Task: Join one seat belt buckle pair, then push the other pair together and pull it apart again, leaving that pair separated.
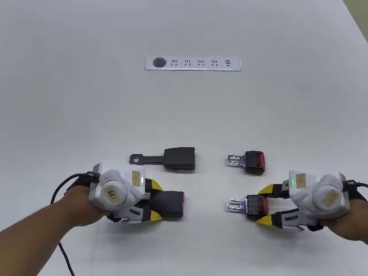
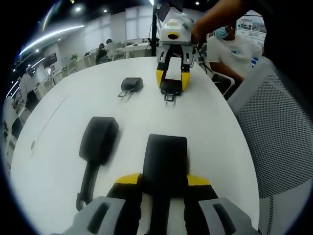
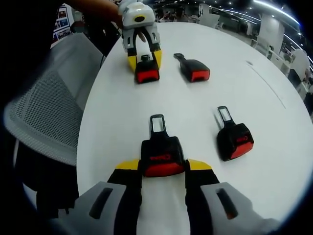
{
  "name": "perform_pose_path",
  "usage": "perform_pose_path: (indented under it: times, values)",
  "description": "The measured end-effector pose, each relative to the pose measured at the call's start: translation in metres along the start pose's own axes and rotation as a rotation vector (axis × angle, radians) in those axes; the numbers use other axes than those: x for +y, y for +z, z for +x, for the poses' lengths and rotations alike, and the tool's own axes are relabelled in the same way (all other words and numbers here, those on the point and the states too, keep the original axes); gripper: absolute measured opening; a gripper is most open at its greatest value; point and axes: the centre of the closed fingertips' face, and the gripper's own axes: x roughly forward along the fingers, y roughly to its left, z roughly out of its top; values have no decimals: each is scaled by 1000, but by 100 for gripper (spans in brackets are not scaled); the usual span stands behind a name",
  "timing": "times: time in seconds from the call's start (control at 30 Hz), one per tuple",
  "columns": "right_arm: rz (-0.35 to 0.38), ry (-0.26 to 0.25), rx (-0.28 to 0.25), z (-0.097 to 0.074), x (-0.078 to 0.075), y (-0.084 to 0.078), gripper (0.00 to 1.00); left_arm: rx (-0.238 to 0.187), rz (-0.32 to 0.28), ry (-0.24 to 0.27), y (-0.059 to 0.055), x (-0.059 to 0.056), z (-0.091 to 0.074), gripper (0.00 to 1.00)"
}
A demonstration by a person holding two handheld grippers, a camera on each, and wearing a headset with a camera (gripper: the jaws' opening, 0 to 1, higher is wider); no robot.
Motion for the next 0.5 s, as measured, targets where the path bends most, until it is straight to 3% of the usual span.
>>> perform_pose_path:
  times: [0.5]
  values:
    - [-12, 20, -54, 20, 12, 25, 33, 4, -15, -1, 2, 0, 0, 33]
